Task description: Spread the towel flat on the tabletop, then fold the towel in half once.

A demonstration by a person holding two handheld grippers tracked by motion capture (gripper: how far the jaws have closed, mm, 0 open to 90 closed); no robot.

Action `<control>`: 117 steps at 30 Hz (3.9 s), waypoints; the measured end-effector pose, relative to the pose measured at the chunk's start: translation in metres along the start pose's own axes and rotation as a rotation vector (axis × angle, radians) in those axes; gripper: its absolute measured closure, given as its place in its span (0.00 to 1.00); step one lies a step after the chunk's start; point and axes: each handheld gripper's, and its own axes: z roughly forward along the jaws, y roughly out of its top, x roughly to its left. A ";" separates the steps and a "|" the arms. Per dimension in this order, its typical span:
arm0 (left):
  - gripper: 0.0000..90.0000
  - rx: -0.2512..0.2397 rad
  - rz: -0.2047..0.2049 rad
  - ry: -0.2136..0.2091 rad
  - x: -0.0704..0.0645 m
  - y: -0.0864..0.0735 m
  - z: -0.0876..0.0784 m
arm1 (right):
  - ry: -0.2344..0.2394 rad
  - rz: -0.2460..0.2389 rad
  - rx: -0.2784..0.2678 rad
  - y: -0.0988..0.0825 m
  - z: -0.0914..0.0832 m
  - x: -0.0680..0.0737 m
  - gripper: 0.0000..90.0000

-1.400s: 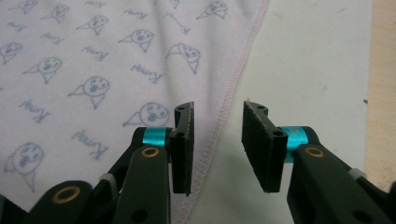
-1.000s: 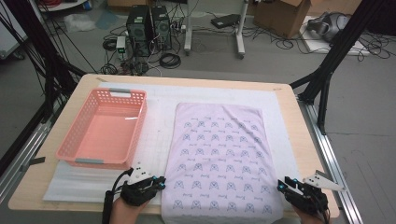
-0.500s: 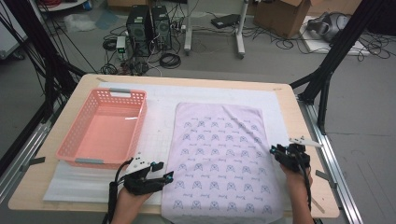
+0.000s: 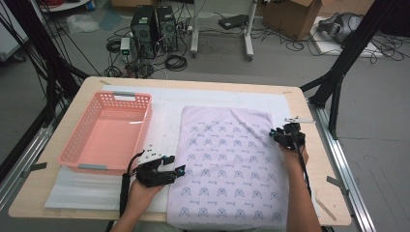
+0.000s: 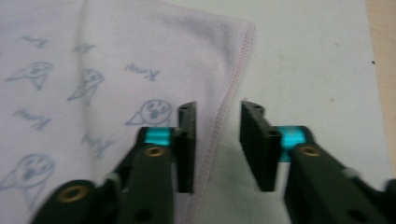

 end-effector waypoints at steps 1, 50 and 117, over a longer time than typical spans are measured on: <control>0.44 0.000 0.006 0.003 0.000 0.000 -0.001 | 0.000 -0.010 0.012 0.001 0.002 0.000 0.94; 0.25 -0.077 0.055 -0.013 -0.005 0.003 -0.003 | 0.256 -0.105 -0.236 -0.080 -0.120 0.023 0.23; 0.78 0.154 0.006 0.338 0.066 0.069 0.106 | 0.068 -0.032 0.091 -0.001 -0.010 0.004 0.87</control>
